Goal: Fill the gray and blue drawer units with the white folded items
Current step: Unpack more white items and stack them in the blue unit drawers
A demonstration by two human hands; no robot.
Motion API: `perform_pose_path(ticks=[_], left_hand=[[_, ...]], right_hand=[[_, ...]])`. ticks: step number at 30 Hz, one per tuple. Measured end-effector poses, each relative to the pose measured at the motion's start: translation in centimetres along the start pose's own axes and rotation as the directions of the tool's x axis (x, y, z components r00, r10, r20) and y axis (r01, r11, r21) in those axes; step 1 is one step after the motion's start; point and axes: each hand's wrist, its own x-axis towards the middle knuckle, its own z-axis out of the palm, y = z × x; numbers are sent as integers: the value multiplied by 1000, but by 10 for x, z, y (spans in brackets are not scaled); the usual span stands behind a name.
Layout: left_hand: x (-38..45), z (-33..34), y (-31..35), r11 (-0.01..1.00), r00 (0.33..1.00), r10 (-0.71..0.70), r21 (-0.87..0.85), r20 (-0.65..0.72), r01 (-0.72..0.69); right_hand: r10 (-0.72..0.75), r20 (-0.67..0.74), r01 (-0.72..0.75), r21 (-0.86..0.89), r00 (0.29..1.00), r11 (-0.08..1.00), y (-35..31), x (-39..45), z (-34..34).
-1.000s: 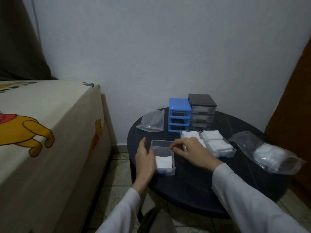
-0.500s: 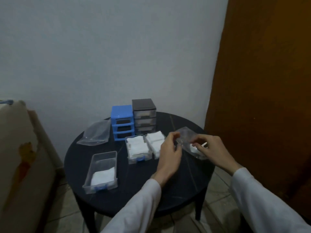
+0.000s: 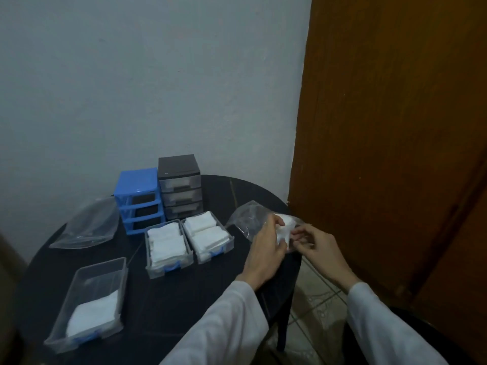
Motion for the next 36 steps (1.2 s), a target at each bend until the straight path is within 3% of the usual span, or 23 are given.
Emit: perform_pose_path(ticks=[3,7,11,24,30,36], left_hand=[[1,3,-7,999,998,29,-32,-61,-31],[1,6,-10,987,993,43,-151,-108,-59],[1,6,-16,996,993,40,-74,-107,-48],[6,5,-19,1000,995,4,-15,-104,-6],[7,5,-20,997,992,-27,-73,-122,18],[7,5,-23,992,992,-60,-113,-108,48]], right_hand=[[9,3,-9,-15,1000,1000,1,6,8],[18,-120,-26,-70,993,997,5,15,22],[53,-211,-80,-118,976,990,8,21,33],[-87,-89,79,-93,992,993,10,10,13],[-41,-100,47,63,994,997,10,12,18],[-59,-135,50,-66,989,997,12,18,22]])
